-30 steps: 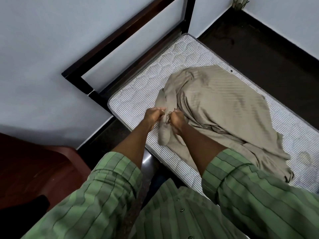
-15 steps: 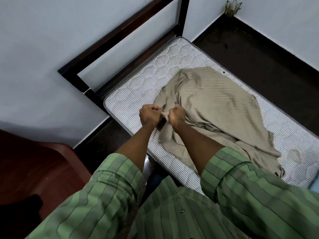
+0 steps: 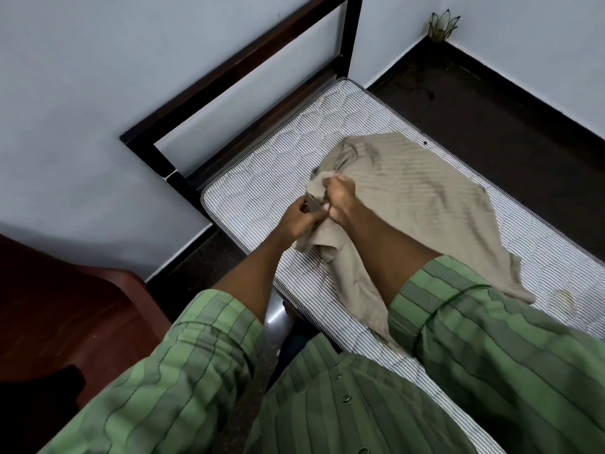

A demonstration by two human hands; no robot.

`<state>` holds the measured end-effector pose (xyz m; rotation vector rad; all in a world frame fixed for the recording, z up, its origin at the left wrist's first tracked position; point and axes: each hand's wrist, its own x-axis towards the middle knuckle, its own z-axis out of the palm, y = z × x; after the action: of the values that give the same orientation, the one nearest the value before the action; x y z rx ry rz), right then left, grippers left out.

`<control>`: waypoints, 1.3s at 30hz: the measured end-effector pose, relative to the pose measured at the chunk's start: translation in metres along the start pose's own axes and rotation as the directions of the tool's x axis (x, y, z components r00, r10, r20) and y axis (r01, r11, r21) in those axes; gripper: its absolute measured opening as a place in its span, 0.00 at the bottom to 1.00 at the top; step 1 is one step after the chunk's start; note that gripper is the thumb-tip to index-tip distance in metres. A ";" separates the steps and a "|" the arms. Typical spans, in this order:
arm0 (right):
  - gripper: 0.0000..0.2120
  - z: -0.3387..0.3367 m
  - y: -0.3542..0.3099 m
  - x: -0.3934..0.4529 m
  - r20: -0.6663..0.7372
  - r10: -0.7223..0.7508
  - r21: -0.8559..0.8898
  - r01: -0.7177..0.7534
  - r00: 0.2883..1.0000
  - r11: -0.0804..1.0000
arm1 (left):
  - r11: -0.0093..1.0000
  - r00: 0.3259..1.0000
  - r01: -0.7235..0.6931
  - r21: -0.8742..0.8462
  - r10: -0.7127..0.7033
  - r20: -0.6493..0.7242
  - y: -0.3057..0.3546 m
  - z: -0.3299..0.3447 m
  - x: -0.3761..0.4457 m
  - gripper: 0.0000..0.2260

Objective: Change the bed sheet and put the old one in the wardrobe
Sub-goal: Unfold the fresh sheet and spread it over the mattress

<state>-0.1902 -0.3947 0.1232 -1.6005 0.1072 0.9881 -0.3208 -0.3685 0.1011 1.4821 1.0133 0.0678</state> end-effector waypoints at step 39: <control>0.27 0.215 -0.004 0.135 0.420 0.075 -0.892 0.396 0.905 0.220 | 0.554 0.892 -0.338 0.761 0.446 0.071 0.008 -0.257 0.179 0.12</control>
<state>-0.2158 -0.1520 0.0517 -2.4165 -1.2333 1.2549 -0.3584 -0.0590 0.0736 2.5216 0.8108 0.0633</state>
